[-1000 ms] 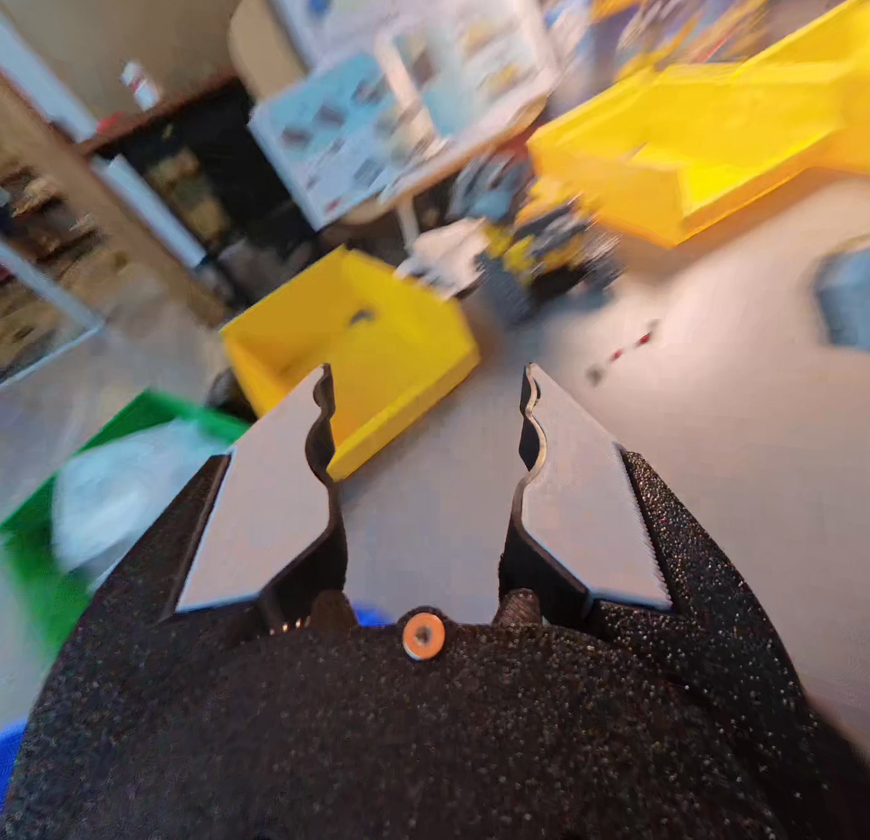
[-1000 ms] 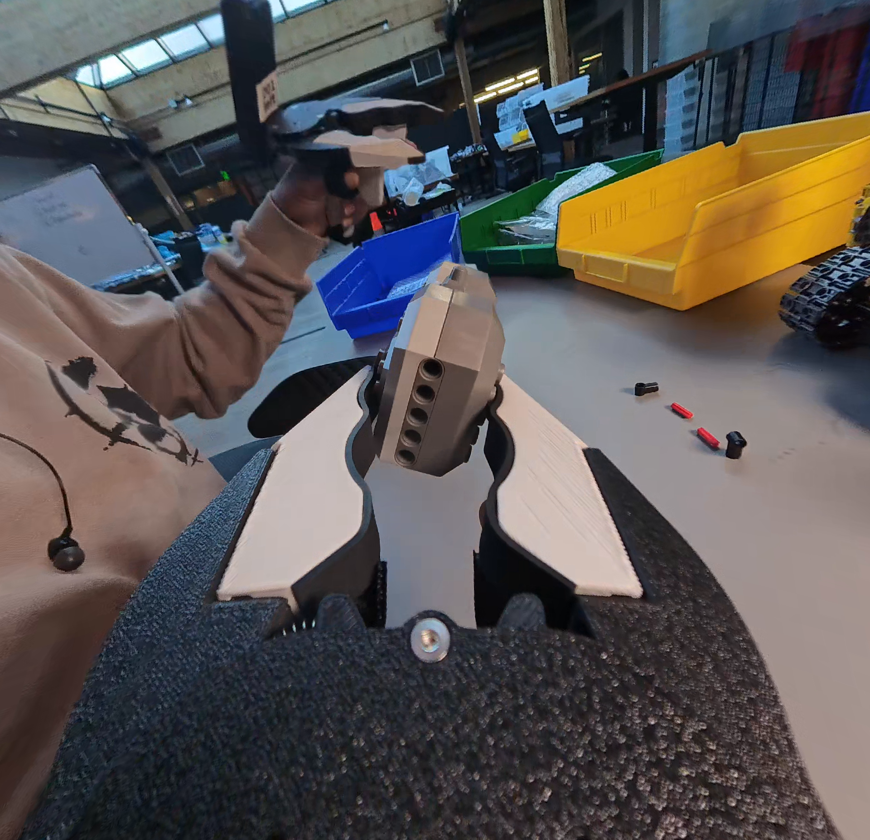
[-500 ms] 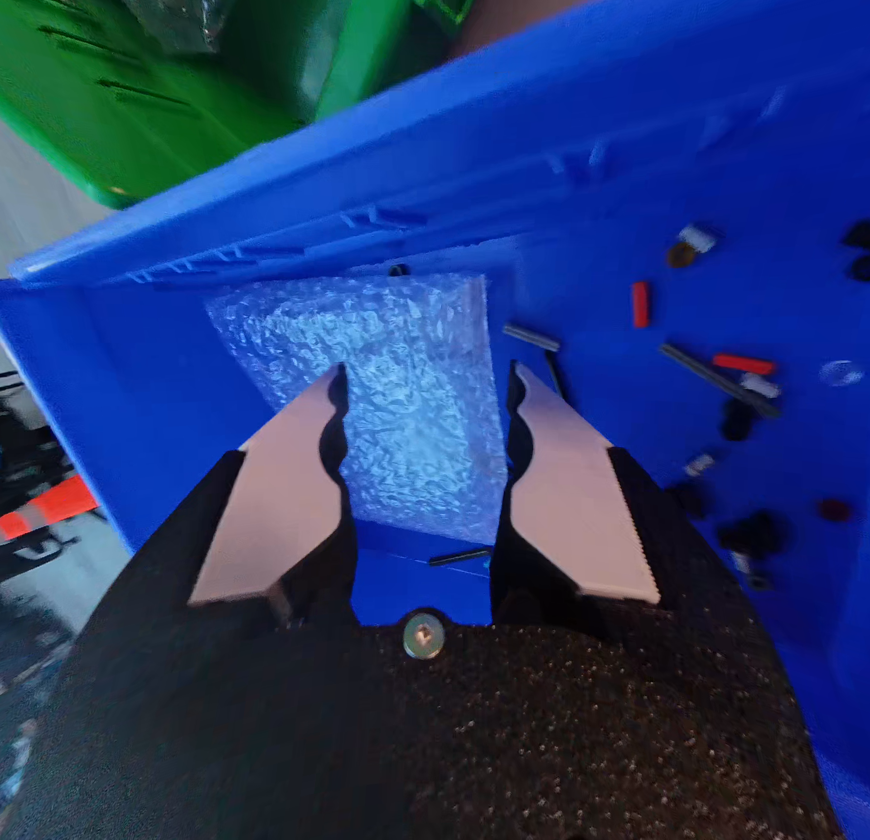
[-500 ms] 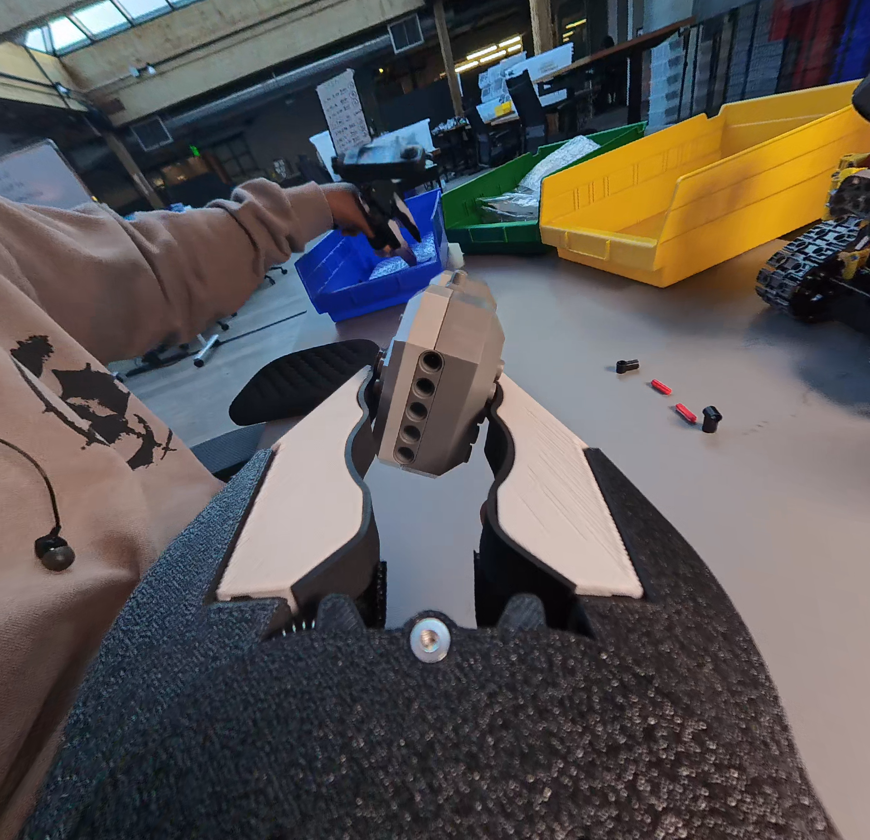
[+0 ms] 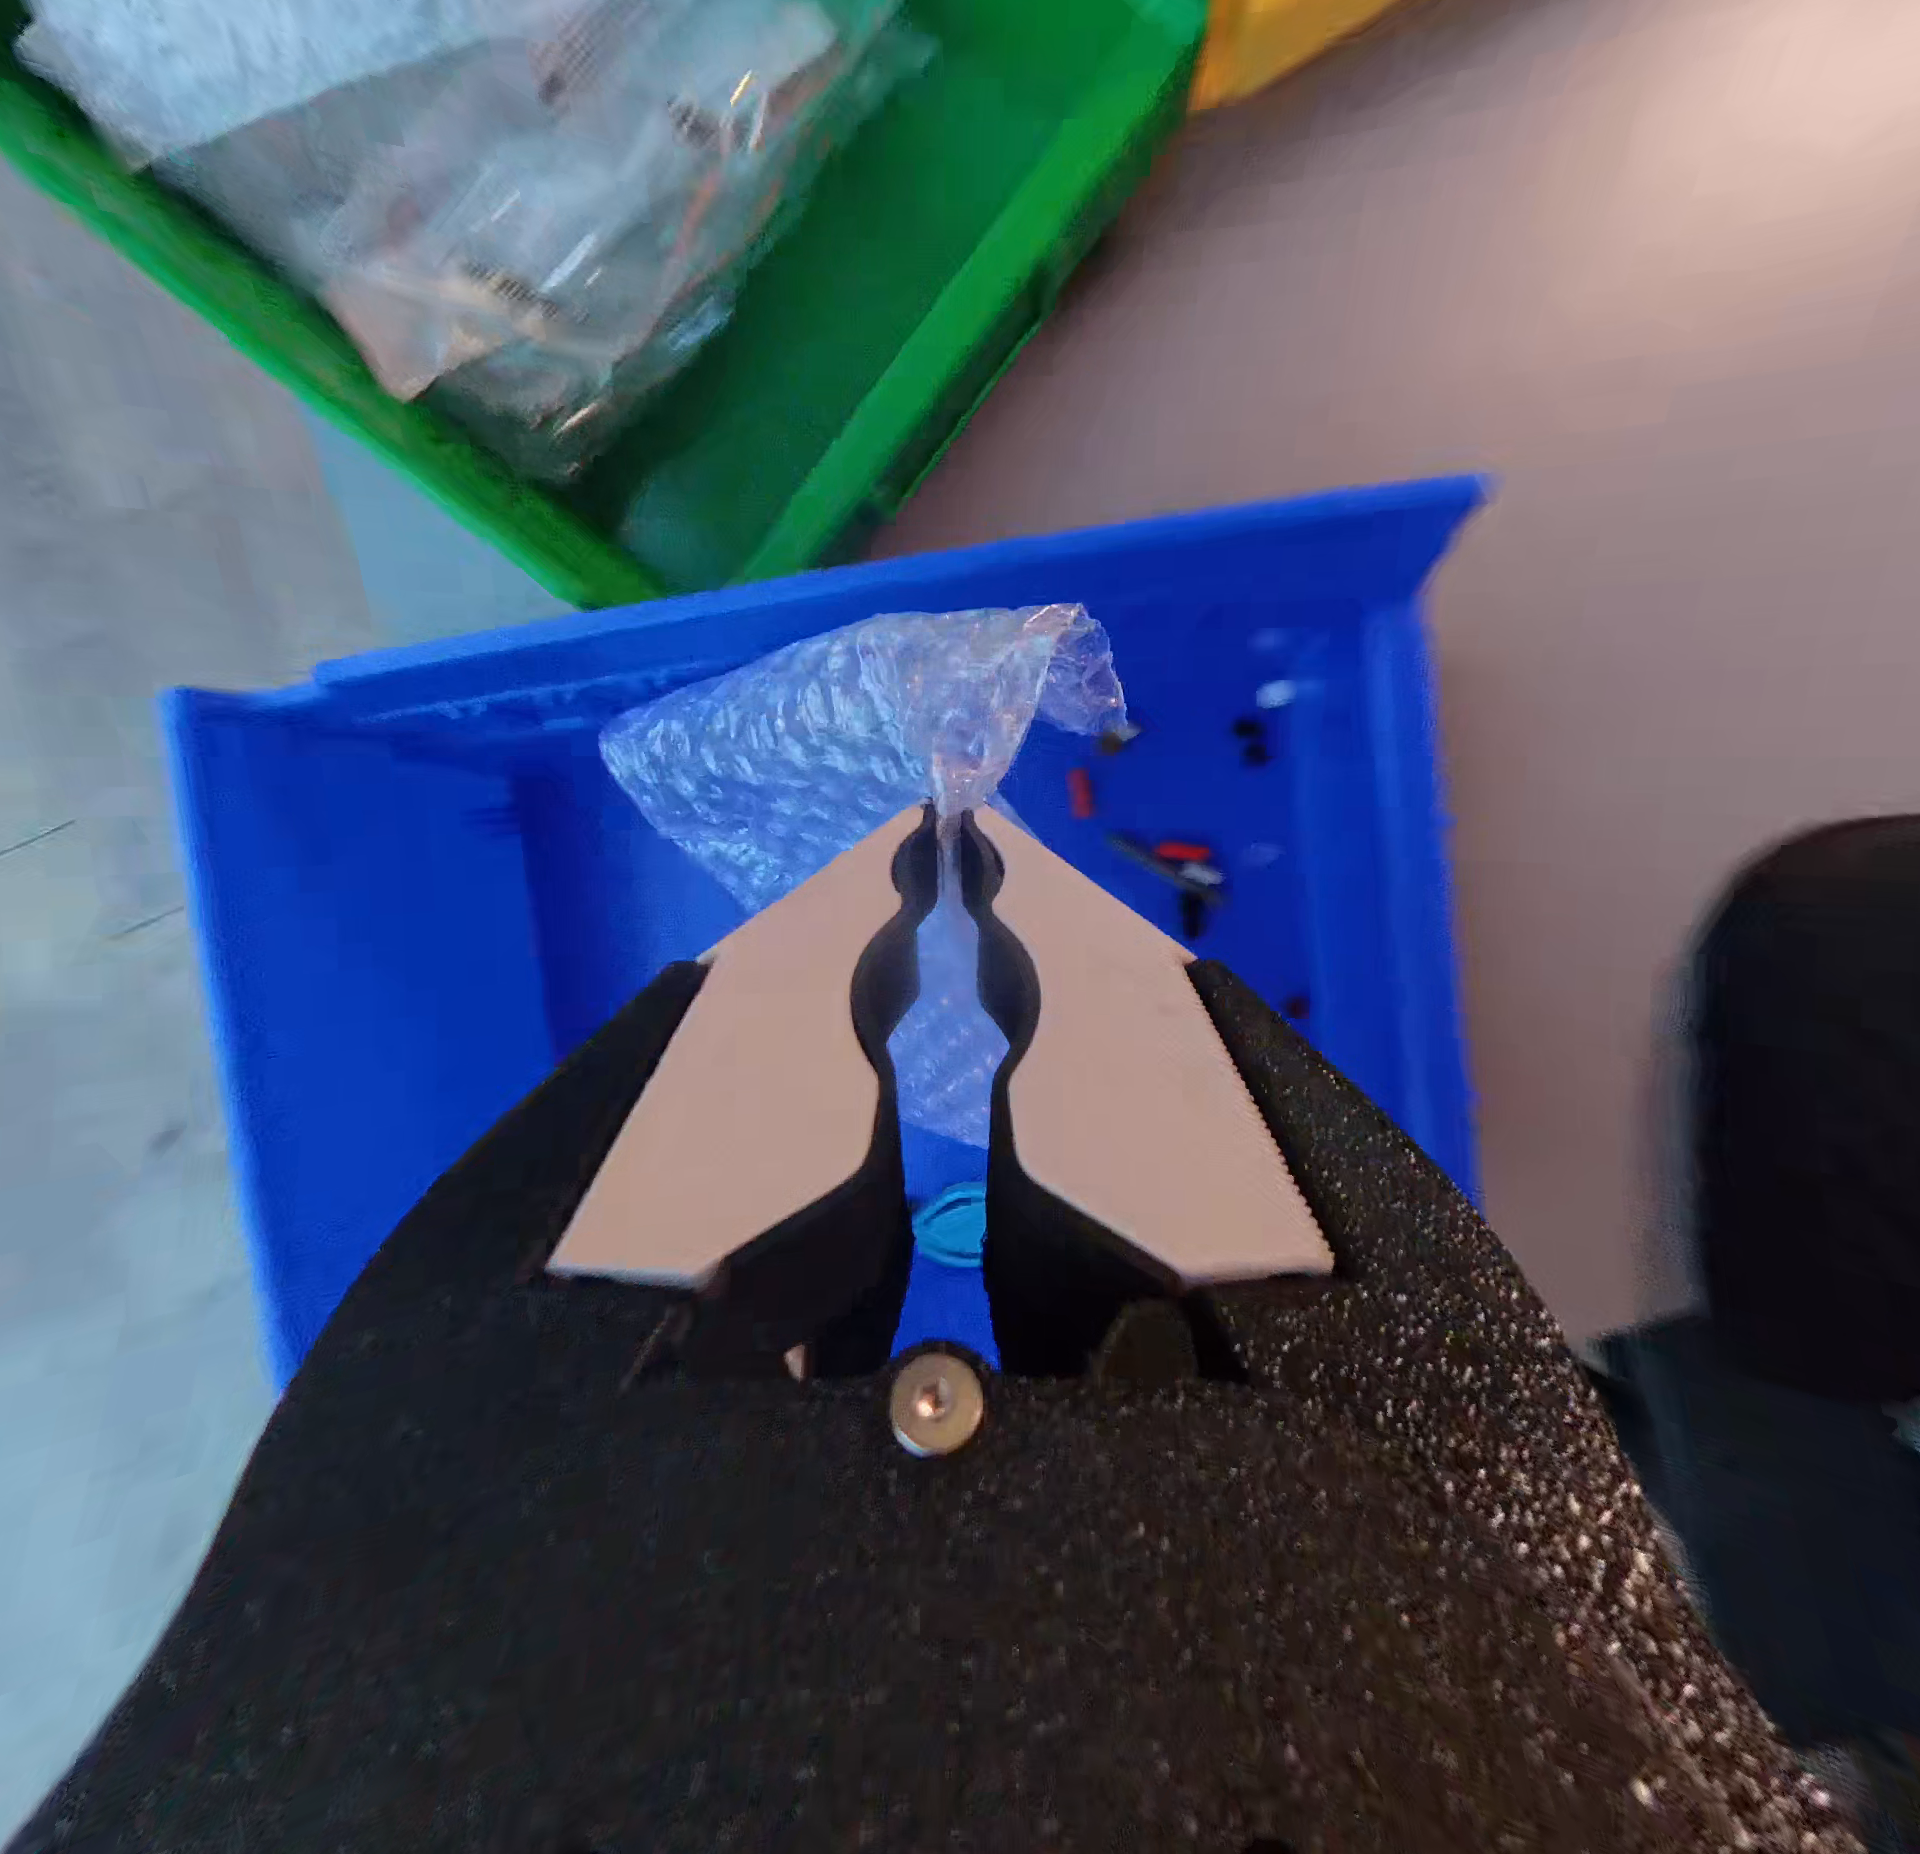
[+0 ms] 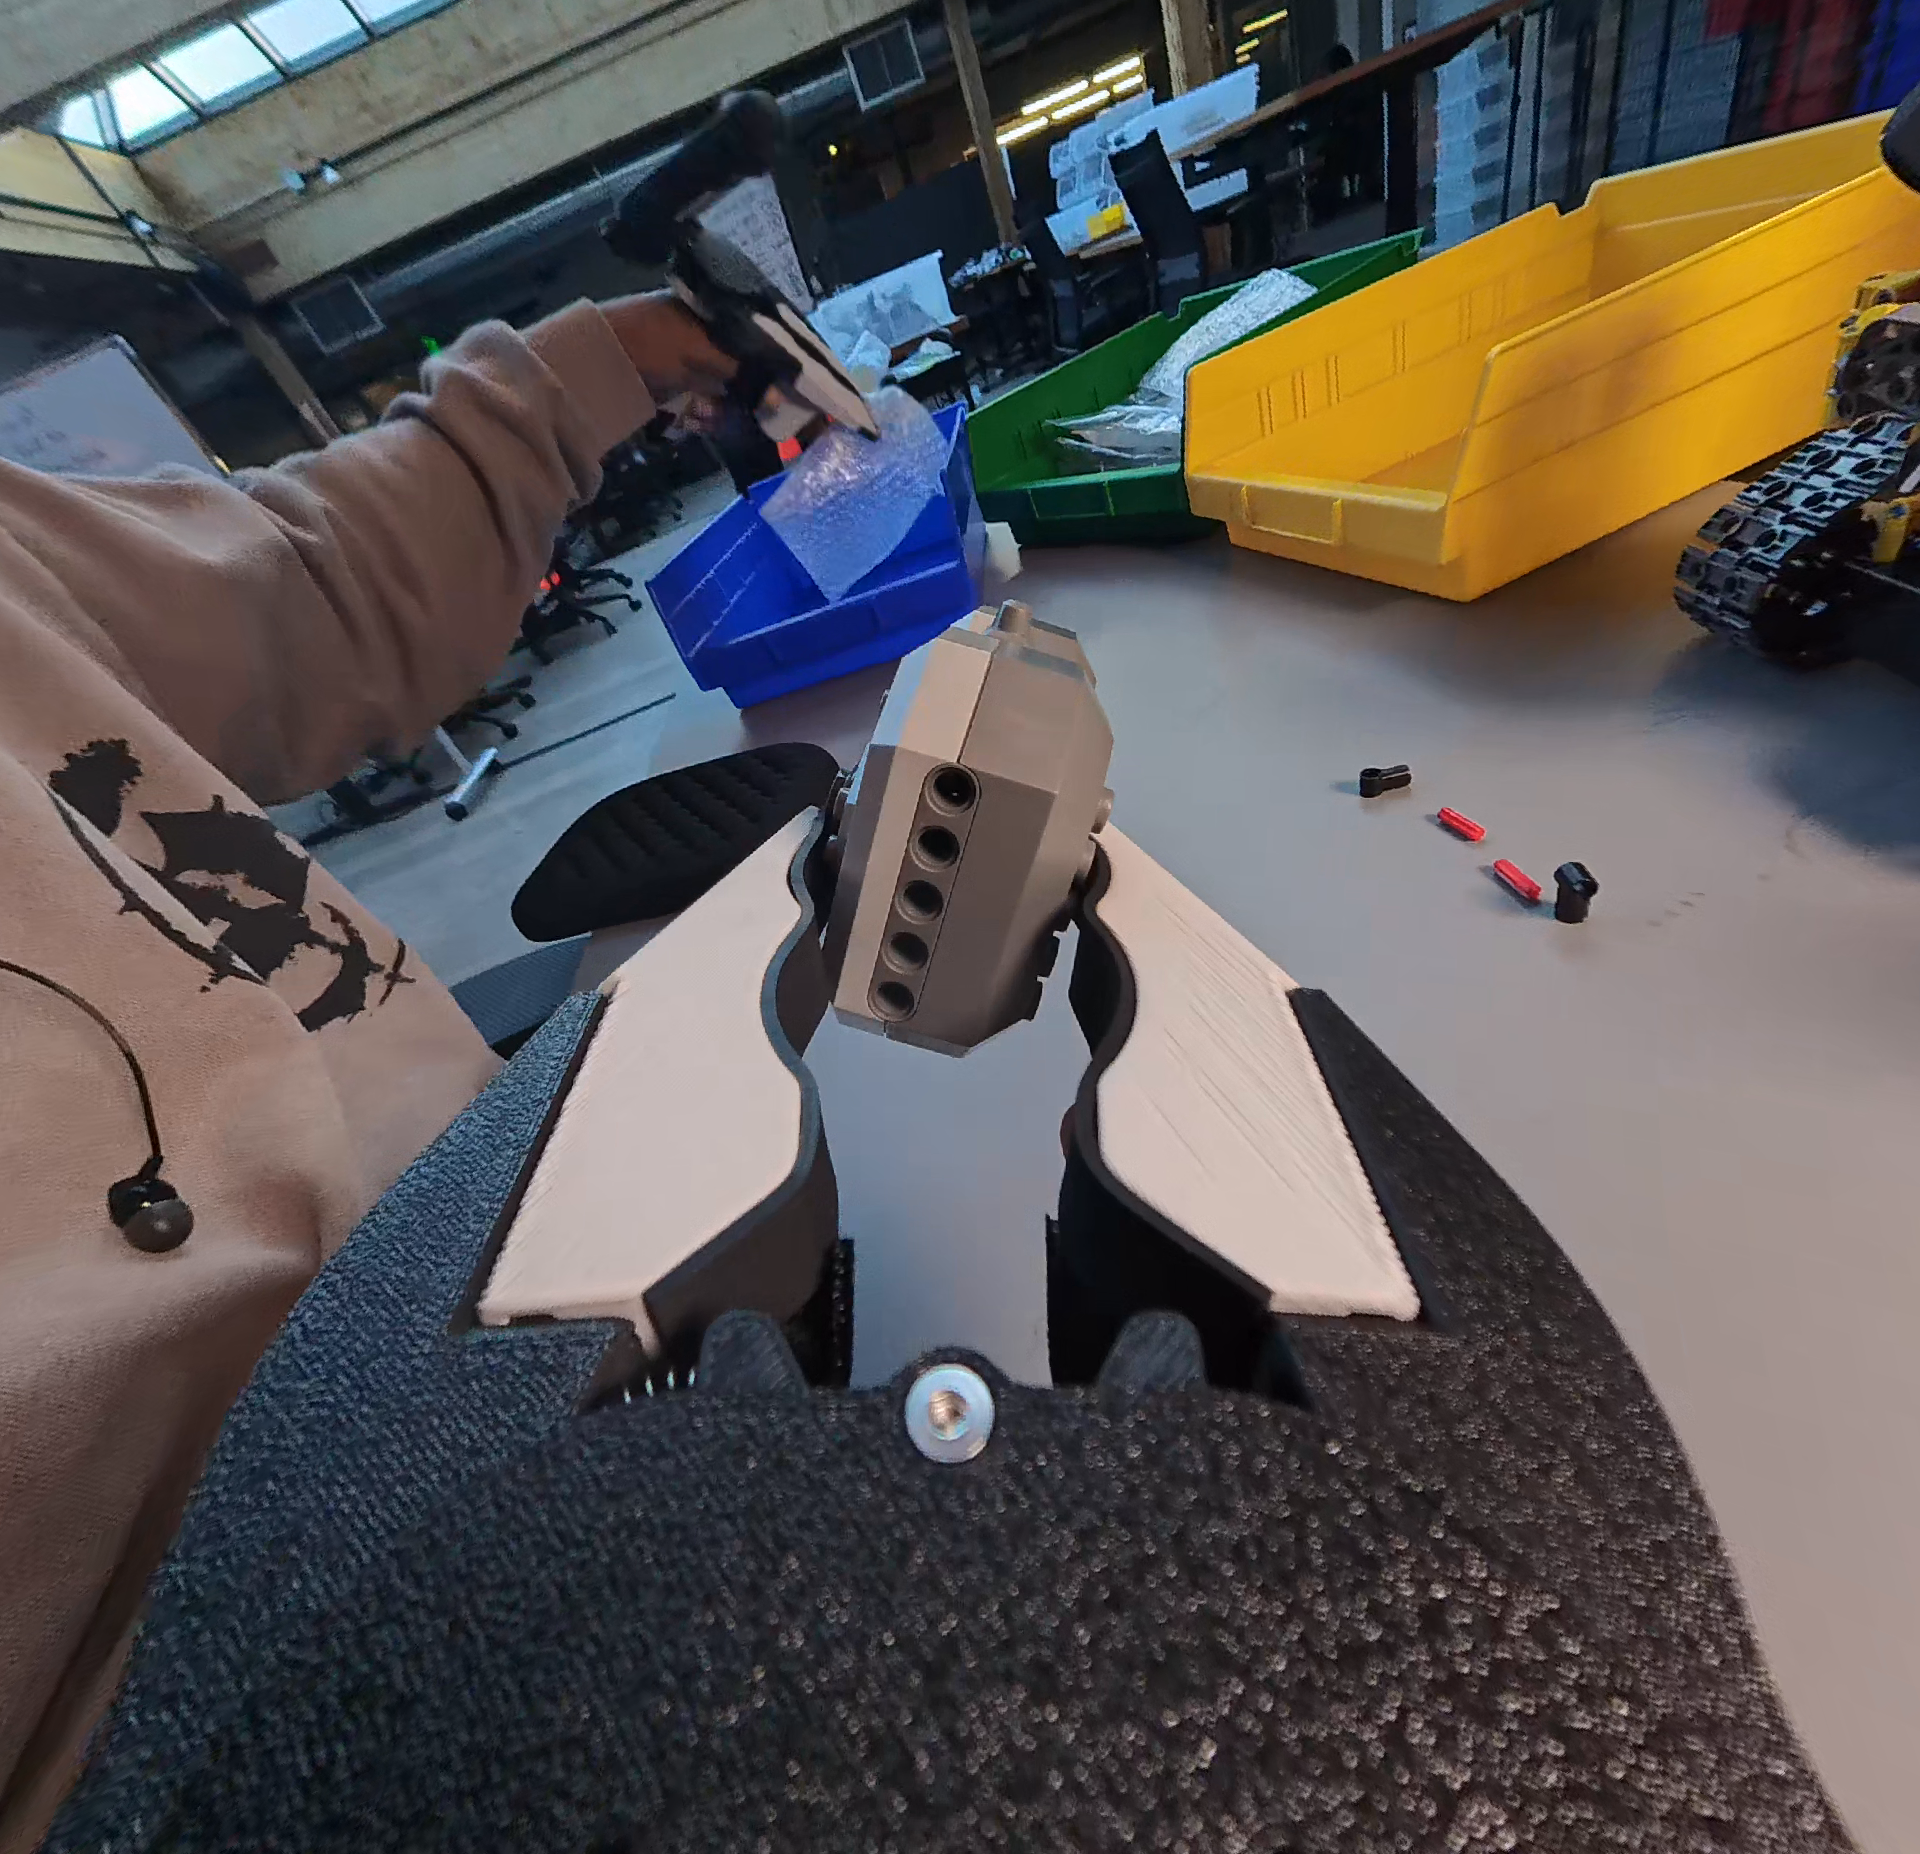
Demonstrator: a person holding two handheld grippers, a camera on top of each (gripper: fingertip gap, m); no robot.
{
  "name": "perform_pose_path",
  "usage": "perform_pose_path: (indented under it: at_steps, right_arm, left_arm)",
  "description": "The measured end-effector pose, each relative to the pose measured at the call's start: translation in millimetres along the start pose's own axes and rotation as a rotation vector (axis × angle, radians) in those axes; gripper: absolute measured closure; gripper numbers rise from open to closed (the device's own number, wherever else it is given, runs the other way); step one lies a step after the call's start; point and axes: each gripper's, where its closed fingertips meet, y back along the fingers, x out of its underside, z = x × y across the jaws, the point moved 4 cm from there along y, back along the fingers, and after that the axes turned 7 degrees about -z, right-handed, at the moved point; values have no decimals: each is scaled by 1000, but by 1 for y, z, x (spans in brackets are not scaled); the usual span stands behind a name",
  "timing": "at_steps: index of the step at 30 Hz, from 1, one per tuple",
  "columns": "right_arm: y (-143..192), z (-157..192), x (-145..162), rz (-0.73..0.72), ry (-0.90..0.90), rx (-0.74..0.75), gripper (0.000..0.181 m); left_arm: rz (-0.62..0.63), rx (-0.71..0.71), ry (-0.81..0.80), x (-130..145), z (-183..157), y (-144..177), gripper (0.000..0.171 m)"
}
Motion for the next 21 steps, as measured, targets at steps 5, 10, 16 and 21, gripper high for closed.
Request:
perform_pose_path:
  at_steps: [5, 10, 16, 21]
  right_arm:
    - [-1, 2, 2, 11, 5, -5, 137]
    - [-3, 3, 4, 17, 5, -8, 137]
    - [-5, 3, 6, 24, -5, -6, 137]
    - [-7, 3, 9, 37, -11, -10, 137]
  left_arm:
    - [-279, 513, 141, -16, -17, 55, 169]
    - [-464, 695, 187, -18, -17, 79, 169]
    - [-516, 716, 232, -10, -11, 74, 169]
    - [-550, 742, 223, -12, -15, 74, 169]
